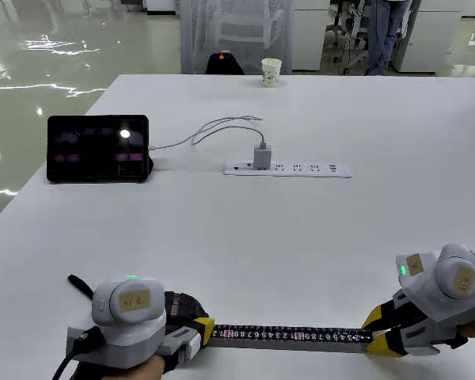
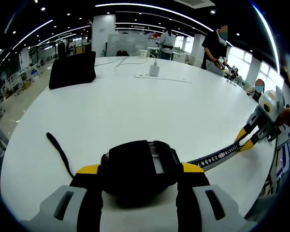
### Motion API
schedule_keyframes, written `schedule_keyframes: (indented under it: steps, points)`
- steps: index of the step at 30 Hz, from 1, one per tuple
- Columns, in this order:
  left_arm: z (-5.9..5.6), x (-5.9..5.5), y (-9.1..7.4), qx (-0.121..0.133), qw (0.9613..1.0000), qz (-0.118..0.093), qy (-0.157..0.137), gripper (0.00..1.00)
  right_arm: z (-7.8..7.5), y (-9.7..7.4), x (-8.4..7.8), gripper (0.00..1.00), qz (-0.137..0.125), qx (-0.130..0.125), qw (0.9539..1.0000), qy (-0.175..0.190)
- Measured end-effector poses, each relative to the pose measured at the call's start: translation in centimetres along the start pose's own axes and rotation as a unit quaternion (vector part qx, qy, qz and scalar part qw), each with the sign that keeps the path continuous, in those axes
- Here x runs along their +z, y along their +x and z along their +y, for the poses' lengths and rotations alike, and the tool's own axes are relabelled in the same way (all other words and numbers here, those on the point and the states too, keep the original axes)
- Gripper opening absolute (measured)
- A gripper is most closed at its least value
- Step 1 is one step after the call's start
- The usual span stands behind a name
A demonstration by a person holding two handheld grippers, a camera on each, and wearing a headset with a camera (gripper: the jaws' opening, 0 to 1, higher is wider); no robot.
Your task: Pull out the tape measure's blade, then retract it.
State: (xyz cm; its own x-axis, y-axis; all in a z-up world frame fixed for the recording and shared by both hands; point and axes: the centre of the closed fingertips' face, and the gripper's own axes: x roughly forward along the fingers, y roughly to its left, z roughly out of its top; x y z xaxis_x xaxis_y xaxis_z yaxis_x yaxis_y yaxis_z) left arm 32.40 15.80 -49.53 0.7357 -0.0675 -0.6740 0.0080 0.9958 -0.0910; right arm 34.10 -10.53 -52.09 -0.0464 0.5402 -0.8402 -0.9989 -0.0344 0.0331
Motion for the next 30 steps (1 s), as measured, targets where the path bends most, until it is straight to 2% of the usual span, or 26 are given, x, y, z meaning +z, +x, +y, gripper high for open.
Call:
schedule_keyframes:
  steps: [30]
  points:
    - [-0.07, -0.05, -0.02, -0.012, 0.9999, 0.001, 0.001, 0.56, 0.03, 0.55, 0.83, 0.09, 0.0, 0.003, 1.0, -0.002]
